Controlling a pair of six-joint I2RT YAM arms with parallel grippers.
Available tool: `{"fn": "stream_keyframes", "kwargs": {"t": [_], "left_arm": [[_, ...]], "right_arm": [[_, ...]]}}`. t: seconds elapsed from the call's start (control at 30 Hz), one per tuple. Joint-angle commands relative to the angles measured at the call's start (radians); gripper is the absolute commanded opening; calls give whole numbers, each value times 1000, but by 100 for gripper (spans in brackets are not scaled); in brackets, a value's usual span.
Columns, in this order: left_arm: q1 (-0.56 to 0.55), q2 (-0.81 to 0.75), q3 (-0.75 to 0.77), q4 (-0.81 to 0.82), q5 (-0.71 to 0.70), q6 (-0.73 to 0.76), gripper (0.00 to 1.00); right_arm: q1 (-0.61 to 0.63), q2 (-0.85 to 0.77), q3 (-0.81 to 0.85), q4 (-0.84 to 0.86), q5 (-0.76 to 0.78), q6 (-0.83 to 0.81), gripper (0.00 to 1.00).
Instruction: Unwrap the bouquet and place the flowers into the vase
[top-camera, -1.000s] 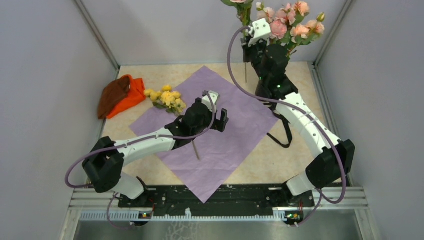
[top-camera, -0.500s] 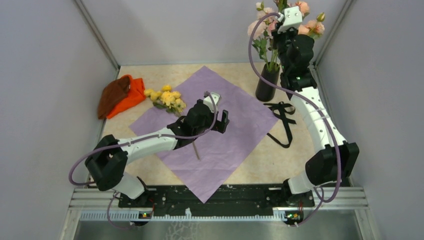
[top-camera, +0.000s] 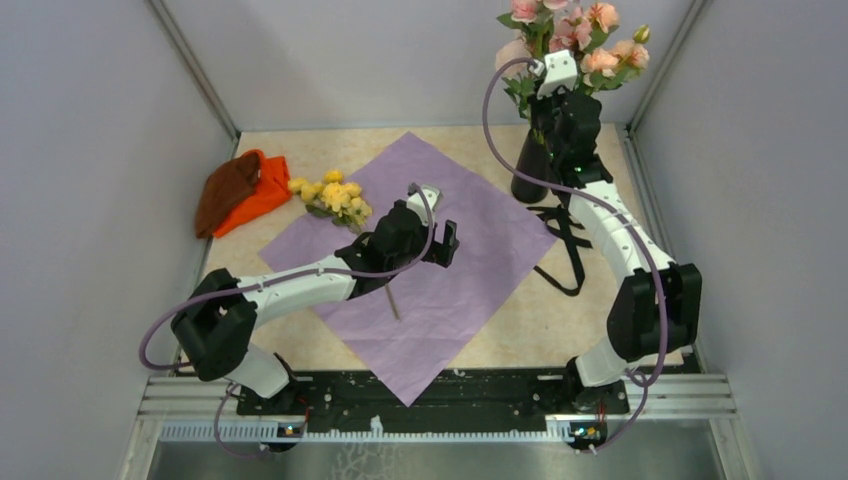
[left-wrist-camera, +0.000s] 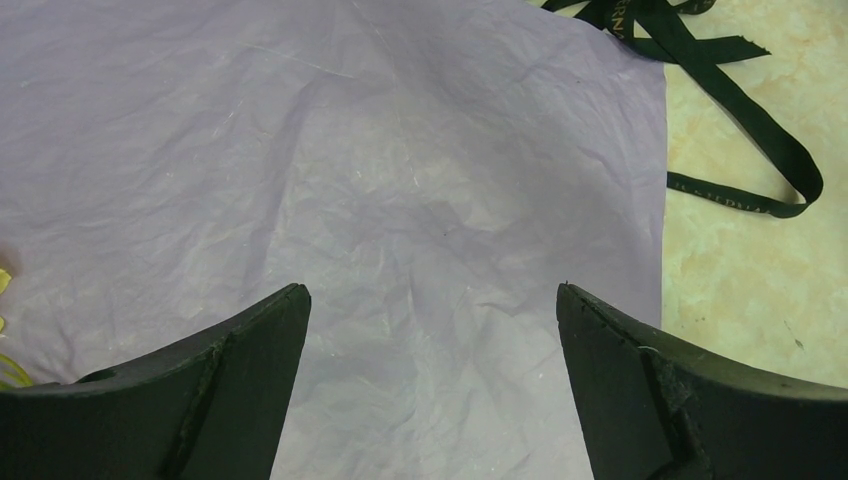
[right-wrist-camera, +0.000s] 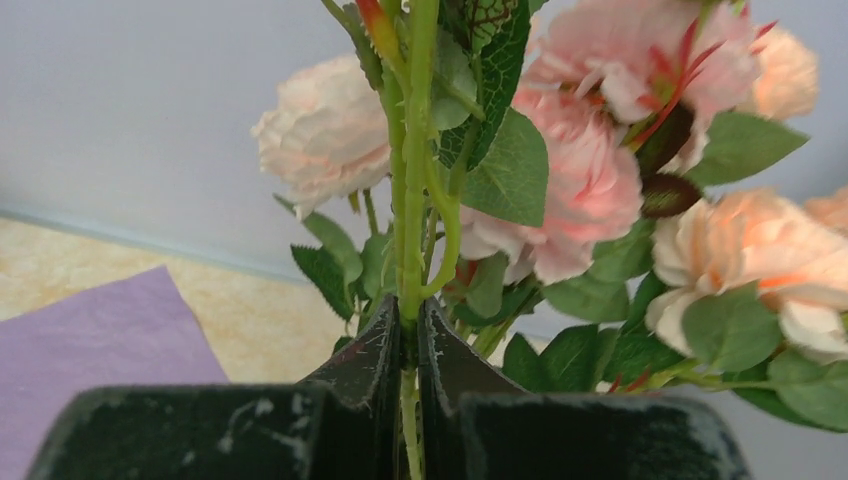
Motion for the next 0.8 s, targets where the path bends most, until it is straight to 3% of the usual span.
{"fn": "stream_keyframes", "kwargs": {"t": [0.0,0.2,0.27,0.47,0.6,0.77], "left_arm": [[-5,11,-17,3,-1,-7,99],[-5,19,-19,1,-5,-12,99],[-5,20,-16,-1,-8,-17,99],[-2,24,38,-92,-107,-68,99],[19,18,108,-269,-222,-149,98],[146,4,168,-485,-240,-359,90]], "right_arm": [[-8,-12,-46,114,-43,37,7],[-8,-38,-78,132,-59,38,59],[-8,-57,-90,139,-52,39,68],[-8,-152,-147,136,-65,54,74],[-8,-236,-216,153,-72,81,74],[-8,-354,-313,197,-135,151,74]]}}
